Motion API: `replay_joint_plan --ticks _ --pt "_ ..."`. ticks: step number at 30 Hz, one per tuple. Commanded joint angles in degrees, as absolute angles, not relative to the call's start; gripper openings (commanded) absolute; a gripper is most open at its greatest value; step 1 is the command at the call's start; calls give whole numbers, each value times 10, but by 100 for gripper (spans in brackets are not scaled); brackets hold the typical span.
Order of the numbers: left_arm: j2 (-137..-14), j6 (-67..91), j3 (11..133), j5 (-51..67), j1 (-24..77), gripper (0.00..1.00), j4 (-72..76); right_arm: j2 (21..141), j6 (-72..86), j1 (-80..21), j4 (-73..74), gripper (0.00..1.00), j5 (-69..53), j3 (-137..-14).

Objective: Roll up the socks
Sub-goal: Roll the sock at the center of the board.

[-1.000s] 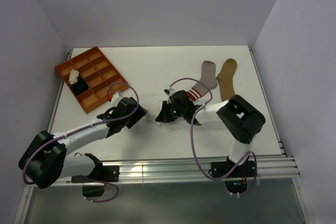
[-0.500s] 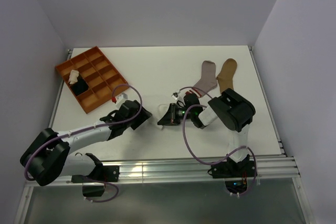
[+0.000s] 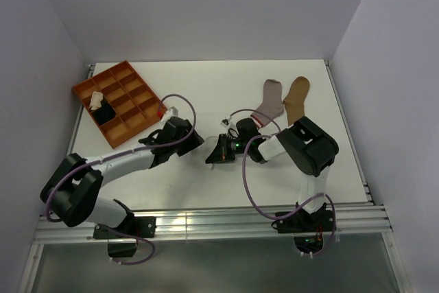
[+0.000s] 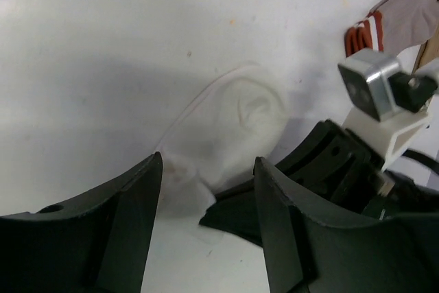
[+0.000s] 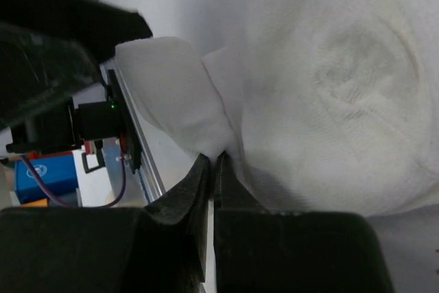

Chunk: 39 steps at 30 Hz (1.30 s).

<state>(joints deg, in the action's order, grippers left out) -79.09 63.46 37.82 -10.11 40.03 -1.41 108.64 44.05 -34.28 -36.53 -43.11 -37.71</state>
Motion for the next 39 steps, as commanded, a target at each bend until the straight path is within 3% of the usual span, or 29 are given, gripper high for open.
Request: replay_joint_plan --ticks 1,9,19,22,24,25,26,39 --pt "-836 528 448 -57 373 61 -38 1094 376 -349 -253 0 -370 -373" --pt "-959 427 532 11 359 56 -90 1088 359 -355 -238 0 -356 -380" --pt "-1022 393 542 58 359 49 -79 1089 356 -358 -241 0 -354 -381" --pt "-1040 400 542 55 359 39 -84 1086 355 -359 -239 0 -352 -383" --pt "-1048 411 534 44 359 24 -85 1084 354 -359 -235 0 -350 -383" --pt "-1049 415 533 37 358 7 -86 1079 353 -360 -234 0 -349 -381" --pt "-1051 420 532 28 357 0 -89 1075 353 -361 -232 0 -347 -381" --pt "-1009 468 518 -77 326 0 -116 1010 366 -374 -182 0 -326 -367"
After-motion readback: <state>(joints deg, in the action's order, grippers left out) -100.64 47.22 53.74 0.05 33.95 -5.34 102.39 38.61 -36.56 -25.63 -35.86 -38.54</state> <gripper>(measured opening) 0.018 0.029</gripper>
